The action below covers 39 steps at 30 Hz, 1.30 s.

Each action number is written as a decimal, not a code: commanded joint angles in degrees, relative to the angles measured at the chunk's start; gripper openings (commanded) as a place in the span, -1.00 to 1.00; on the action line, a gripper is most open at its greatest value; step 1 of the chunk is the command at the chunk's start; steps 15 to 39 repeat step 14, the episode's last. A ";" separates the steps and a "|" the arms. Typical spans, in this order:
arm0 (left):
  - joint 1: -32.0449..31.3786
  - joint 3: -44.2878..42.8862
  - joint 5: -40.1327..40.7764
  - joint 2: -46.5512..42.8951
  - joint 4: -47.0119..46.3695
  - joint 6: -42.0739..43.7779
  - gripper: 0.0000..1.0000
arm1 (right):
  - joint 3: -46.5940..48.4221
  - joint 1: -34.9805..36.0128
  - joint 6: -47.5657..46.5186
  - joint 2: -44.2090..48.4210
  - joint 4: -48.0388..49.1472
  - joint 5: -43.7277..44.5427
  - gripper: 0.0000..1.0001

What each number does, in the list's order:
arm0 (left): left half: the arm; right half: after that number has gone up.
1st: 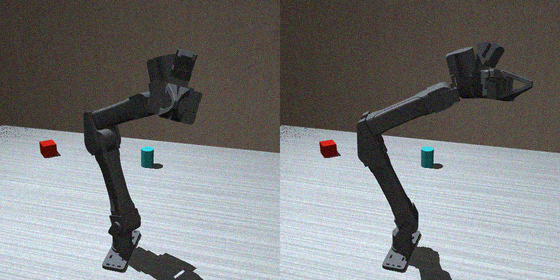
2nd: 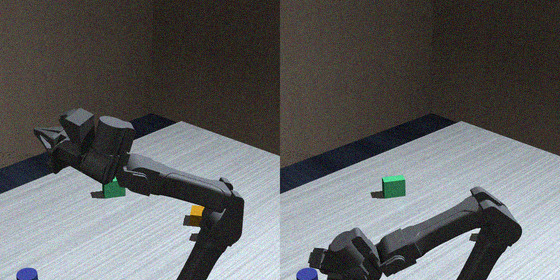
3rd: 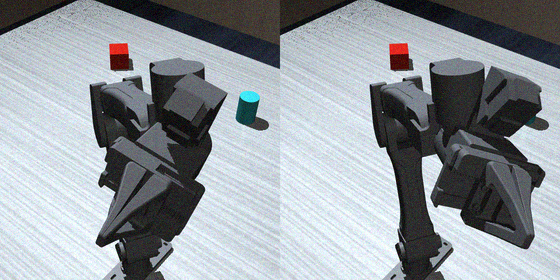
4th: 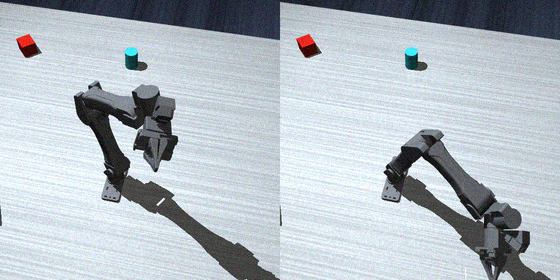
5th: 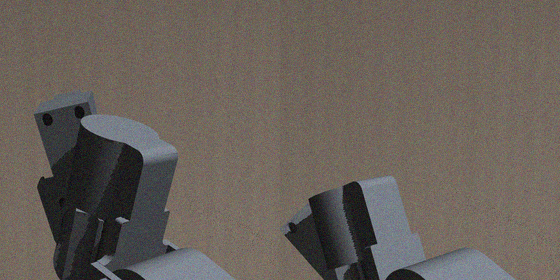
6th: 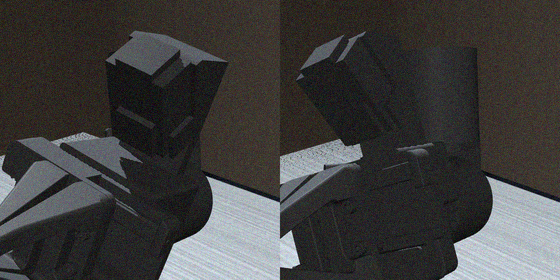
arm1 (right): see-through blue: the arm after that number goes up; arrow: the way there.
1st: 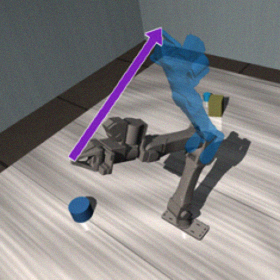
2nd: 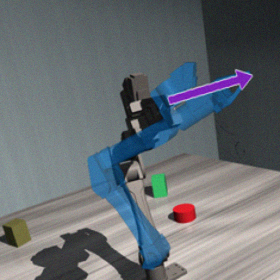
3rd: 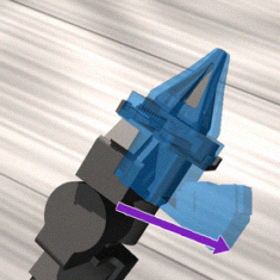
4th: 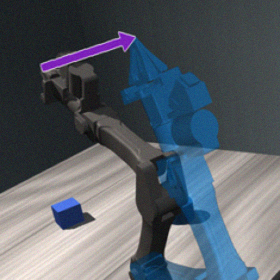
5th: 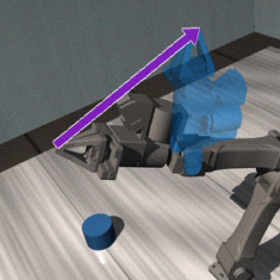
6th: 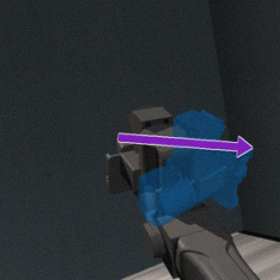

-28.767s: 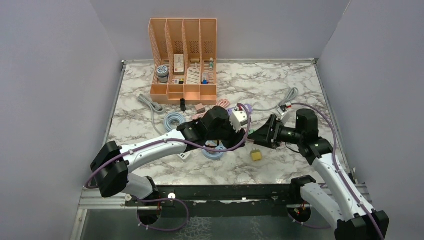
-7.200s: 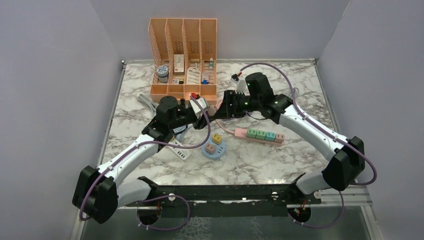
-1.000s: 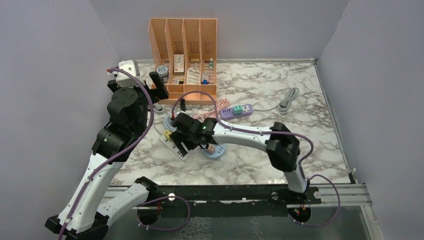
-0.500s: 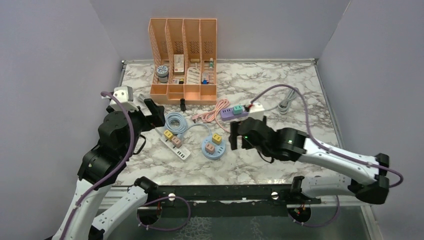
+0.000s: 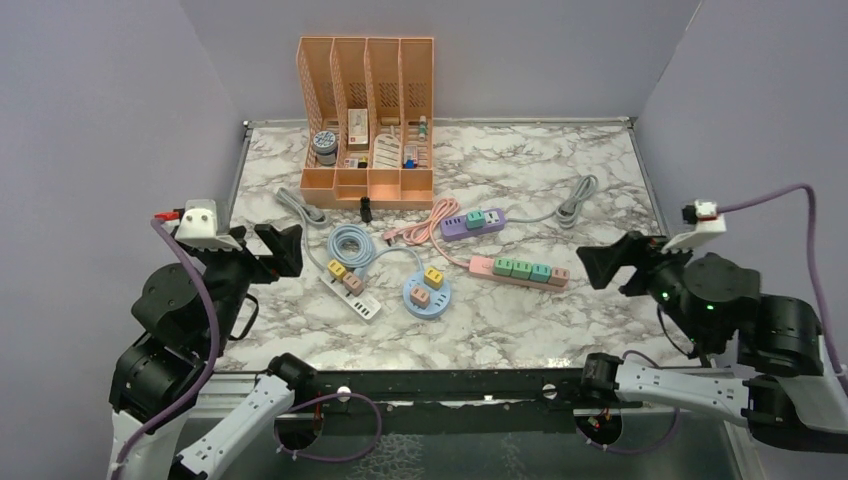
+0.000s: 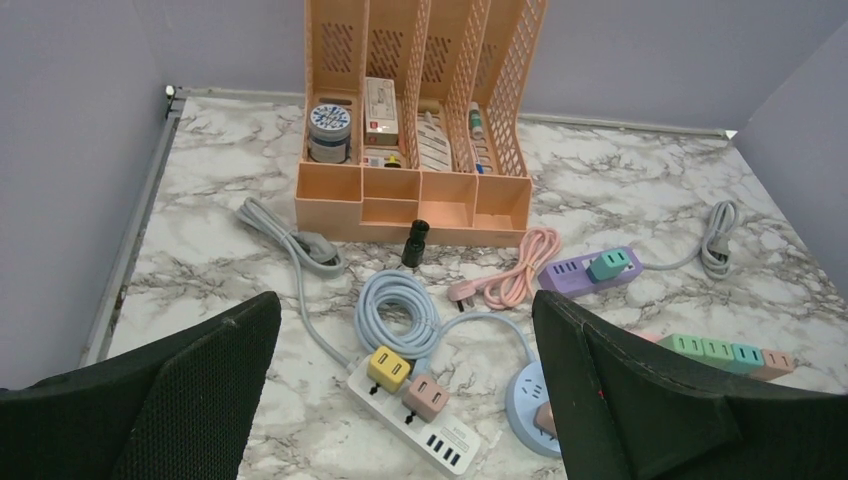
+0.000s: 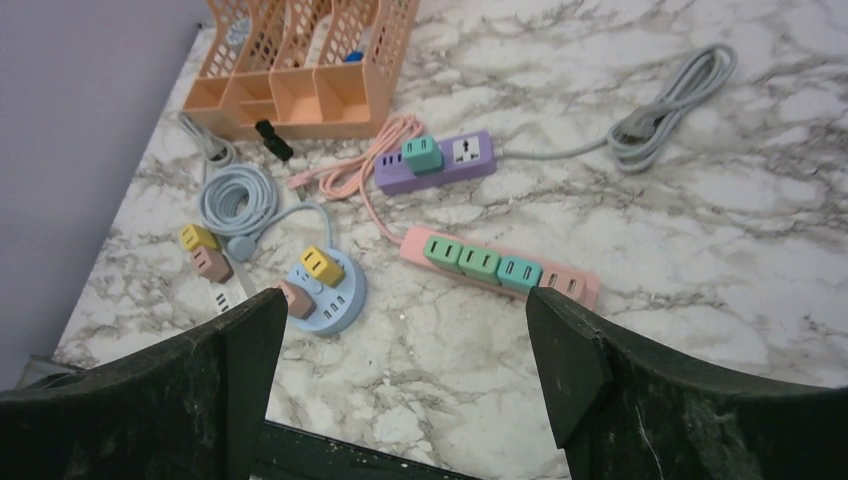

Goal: Insert the plug

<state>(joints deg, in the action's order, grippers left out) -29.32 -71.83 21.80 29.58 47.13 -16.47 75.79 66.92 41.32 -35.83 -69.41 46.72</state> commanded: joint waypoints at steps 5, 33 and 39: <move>0.14 -6.01 -2.58 0.55 4.01 3.15 0.99 | 5.68 0.06 -12.57 5.30 0.10 4.86 0.83; 0.14 -7.65 -1.82 0.90 5.08 1.95 0.98 | 5.90 0.13 -12.00 5.07 -2.59 4.91 0.85; 0.14 -7.65 -1.82 0.90 5.08 1.95 0.98 | 5.90 0.13 -12.00 5.07 -2.59 4.91 0.85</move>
